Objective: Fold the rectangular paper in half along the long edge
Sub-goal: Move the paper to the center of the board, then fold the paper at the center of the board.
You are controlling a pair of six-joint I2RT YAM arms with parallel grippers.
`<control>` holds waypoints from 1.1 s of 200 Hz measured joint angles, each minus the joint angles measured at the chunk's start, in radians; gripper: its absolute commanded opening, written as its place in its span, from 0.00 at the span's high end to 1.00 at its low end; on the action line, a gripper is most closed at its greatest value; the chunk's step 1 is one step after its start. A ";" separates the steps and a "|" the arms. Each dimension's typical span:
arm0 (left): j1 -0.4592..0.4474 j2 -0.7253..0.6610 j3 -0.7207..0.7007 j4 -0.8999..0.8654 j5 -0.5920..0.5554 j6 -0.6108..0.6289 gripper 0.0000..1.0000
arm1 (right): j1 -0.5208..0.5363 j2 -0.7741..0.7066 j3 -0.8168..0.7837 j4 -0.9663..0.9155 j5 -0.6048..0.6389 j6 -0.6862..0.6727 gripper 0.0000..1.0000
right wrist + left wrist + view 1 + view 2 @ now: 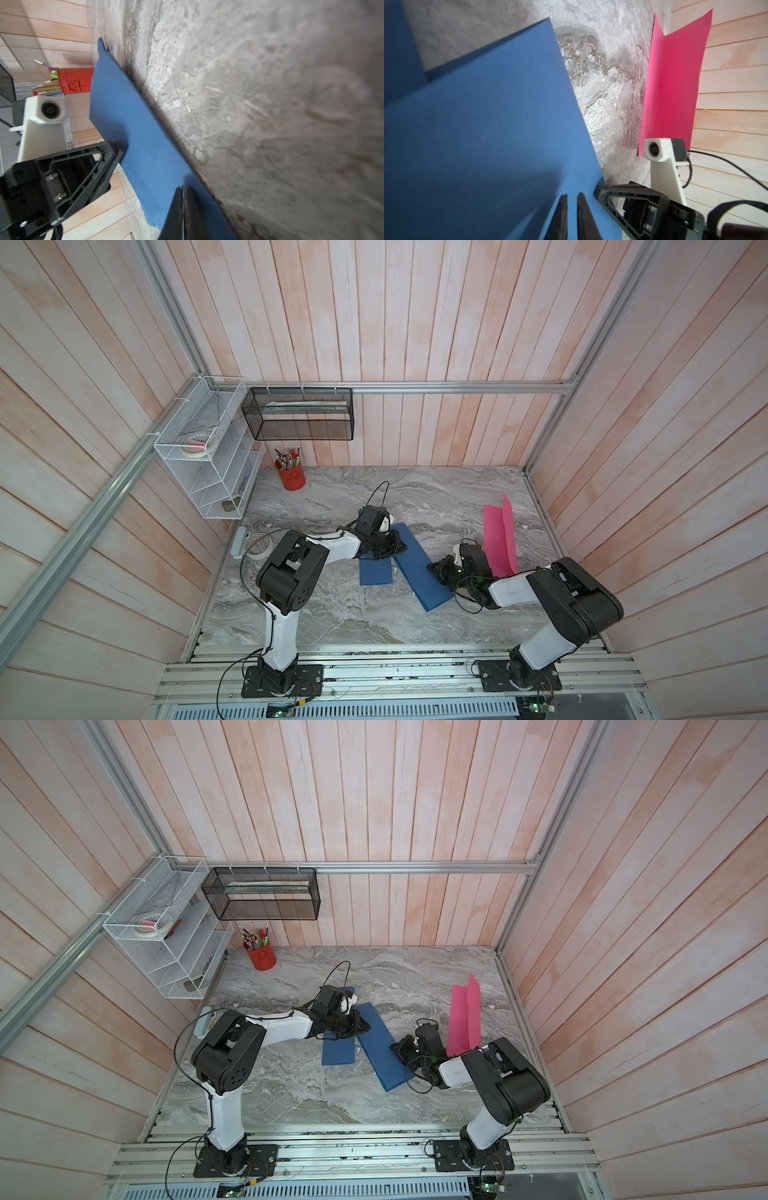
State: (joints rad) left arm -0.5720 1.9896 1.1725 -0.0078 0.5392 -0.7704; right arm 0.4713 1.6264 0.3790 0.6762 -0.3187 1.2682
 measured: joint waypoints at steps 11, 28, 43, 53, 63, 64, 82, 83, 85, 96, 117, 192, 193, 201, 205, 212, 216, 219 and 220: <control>-0.005 0.000 0.000 0.000 -0.002 -0.002 0.89 | 0.009 -0.002 0.001 0.001 0.010 0.010 0.93; -0.012 0.000 0.000 0.003 -0.003 -0.005 0.90 | 0.020 -0.002 0.001 0.000 0.023 0.015 0.93; -0.017 0.002 0.000 0.003 -0.013 -0.005 0.92 | 0.024 -0.002 0.003 -0.001 0.029 0.014 0.93; -0.018 0.004 0.000 0.001 -0.023 -0.004 0.93 | 0.024 -0.002 0.011 -0.012 0.030 0.009 0.92; -0.018 0.008 0.000 -0.003 -0.029 -0.004 0.95 | 0.024 -0.002 0.032 -0.035 0.032 -0.007 0.93; -0.018 0.010 0.000 -0.003 -0.030 -0.004 0.96 | 0.024 -0.002 0.036 -0.040 0.032 -0.012 0.93; -0.018 0.033 -0.001 -0.005 -0.042 0.002 1.00 | 0.019 -0.002 0.103 -0.089 0.031 -0.063 0.92; -0.018 0.034 -0.002 -0.004 -0.043 0.002 1.00 | 0.018 -0.002 0.109 -0.092 0.029 -0.070 0.92; -0.018 0.038 -0.003 -0.003 -0.043 0.001 1.00 | 0.016 -0.002 0.116 -0.097 0.029 -0.076 0.92; -0.017 0.051 -0.015 0.010 -0.039 -0.002 1.00 | 0.003 -0.002 0.174 -0.126 0.017 -0.124 0.90; -0.015 0.051 -0.035 0.050 -0.035 -0.005 1.00 | -0.051 0.005 0.284 -0.166 -0.035 -0.224 0.79; -0.015 0.052 -0.064 0.113 -0.020 -0.012 1.00 | -0.206 0.458 0.719 -0.295 -0.425 -0.588 0.34; -0.015 0.052 -0.064 0.113 -0.019 -0.012 1.00 | -0.206 0.460 0.723 -0.293 -0.431 -0.589 0.34; -0.015 0.052 -0.064 0.113 -0.020 -0.012 1.00 | -0.200 0.468 0.747 -0.314 -0.440 -0.614 0.34; -0.016 0.052 -0.064 0.113 -0.019 -0.012 1.00 | -0.198 0.471 0.756 -0.324 -0.445 -0.625 0.34; -0.016 0.052 -0.064 0.113 -0.019 -0.012 1.00 | -0.190 0.477 0.768 -0.345 -0.450 -0.649 0.34; -0.015 0.052 -0.064 0.114 -0.019 -0.012 1.00 | -0.186 0.480 0.772 -0.352 -0.456 -0.660 0.34; -0.016 0.053 -0.064 0.114 -0.019 -0.012 1.00 | -0.183 0.482 0.776 -0.357 -0.459 -0.669 0.34; -0.015 0.053 -0.064 0.114 -0.019 -0.012 1.00 | -0.181 0.483 0.778 -0.358 -0.461 -0.673 0.34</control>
State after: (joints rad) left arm -0.5873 2.0422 1.1080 0.1059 0.5198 -0.7822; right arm 0.2901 2.1098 1.1568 0.3180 -0.7795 0.5957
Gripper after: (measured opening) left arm 0.045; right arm 0.659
